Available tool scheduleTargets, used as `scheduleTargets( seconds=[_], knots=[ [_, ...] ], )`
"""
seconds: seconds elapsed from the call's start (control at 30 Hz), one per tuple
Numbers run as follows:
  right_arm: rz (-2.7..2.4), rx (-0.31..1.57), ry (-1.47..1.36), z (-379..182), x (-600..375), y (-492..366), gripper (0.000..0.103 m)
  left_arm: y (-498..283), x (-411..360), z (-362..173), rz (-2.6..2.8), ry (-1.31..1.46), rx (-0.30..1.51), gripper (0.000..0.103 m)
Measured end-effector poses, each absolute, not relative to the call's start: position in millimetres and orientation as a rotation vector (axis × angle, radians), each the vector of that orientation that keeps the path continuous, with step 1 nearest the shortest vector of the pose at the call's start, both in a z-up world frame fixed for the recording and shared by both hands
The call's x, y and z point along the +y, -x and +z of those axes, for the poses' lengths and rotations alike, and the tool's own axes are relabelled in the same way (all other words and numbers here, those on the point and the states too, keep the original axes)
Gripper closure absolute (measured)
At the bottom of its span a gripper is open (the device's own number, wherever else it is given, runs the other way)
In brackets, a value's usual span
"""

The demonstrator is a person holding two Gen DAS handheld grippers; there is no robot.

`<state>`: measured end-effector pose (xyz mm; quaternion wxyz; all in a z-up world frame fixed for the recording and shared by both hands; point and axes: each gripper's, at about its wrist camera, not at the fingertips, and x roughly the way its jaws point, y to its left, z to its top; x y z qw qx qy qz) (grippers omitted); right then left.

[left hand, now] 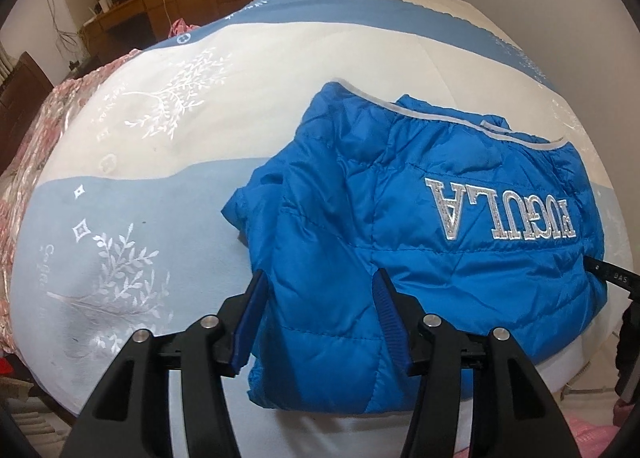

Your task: Fold large clothes

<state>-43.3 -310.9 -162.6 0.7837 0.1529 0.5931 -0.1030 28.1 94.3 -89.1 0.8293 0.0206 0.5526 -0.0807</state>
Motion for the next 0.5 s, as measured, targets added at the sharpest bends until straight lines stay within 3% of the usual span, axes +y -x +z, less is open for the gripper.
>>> scheduleTargets(
  seconds=[0.1,0.5],
  knots=[
    [-0.23,1.28,-0.345,-153.2,-311.7,42.9,0.061,-33.5,107.0,-85.3,-0.16,-0.019,1.17,0.038],
    [-0.233,1.291,-0.299,-148.1,-304.8,42.4,0.059,-55.6,150.2,-125.6,-0.245,0.248,1.304,0.029]
  ],
)
